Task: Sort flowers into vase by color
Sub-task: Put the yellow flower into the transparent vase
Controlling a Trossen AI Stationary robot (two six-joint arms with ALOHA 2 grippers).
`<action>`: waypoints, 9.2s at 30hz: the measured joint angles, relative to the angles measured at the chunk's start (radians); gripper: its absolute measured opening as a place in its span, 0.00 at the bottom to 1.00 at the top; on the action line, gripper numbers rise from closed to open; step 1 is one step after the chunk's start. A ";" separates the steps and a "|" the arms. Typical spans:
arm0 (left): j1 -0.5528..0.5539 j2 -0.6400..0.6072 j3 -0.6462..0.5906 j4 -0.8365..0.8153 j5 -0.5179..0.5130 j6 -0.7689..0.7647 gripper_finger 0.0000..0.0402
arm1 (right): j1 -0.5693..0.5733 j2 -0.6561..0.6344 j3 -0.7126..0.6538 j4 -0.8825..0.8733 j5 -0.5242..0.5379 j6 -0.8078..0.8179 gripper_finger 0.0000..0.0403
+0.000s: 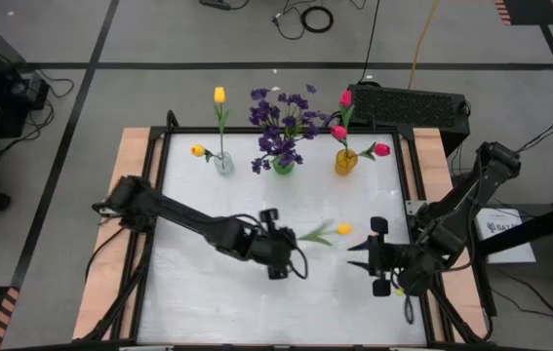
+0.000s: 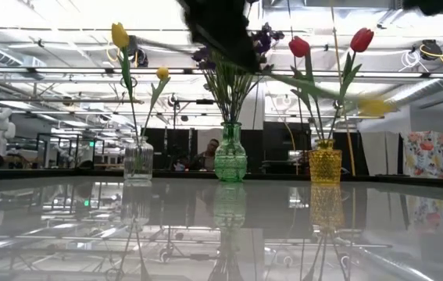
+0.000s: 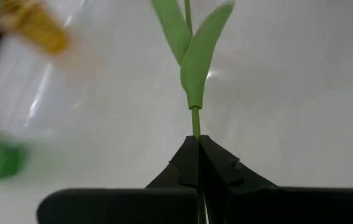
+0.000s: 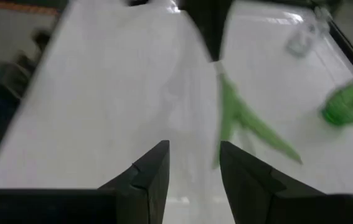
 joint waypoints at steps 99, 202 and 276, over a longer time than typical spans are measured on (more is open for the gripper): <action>-0.079 -0.310 -0.247 0.637 -0.030 0.059 0.65 | -0.350 0.223 0.204 0.606 -0.232 -0.647 0.00; 1.353 -0.991 -0.621 0.484 1.249 0.317 0.05 | -0.380 0.220 0.204 0.437 -0.318 -0.522 0.44; 1.432 -0.861 -0.784 0.506 1.248 0.370 0.23 | -0.379 0.220 0.204 0.398 -0.318 -0.491 0.44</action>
